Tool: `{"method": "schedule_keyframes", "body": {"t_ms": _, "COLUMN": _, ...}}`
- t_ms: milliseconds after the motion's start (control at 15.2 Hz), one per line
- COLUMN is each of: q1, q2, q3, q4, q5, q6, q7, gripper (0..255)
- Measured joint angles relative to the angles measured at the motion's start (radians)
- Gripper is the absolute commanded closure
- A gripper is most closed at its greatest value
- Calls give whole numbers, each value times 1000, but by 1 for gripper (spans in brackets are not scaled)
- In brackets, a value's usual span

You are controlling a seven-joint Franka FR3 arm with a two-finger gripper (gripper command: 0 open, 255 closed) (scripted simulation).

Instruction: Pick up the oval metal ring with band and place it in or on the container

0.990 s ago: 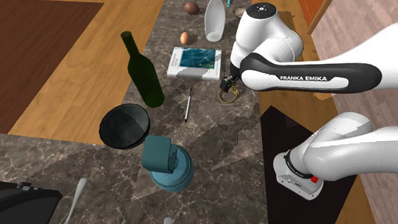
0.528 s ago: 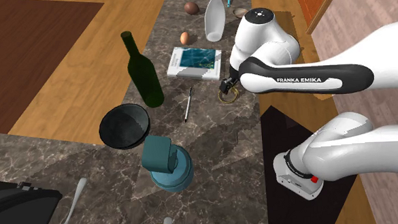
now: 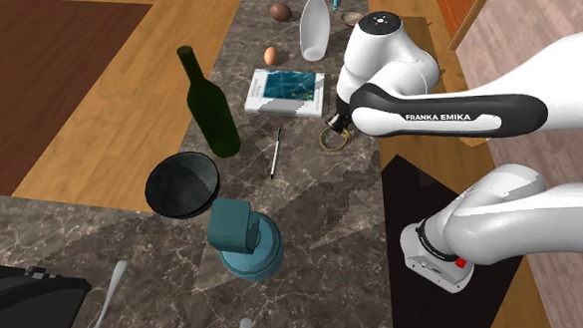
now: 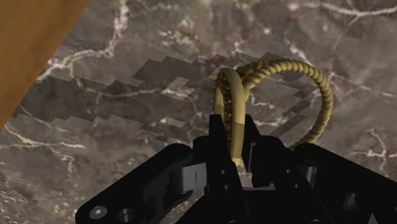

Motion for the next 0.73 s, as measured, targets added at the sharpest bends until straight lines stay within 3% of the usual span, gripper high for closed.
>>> {"method": "schedule_keyframes", "body": {"t_ms": 330, "q1": 0, "q2": -3, "q3": 0, "q4": 5, "q5": 1, "q6": -8, "q7": 0, "gripper": 255}}
{"method": "schedule_keyframes", "body": {"t_ms": 726, "q1": 2, "q2": -34, "q3": -5, "q4": 58, "q5": 3, "q6": -91, "q7": -8, "gripper": 255}}
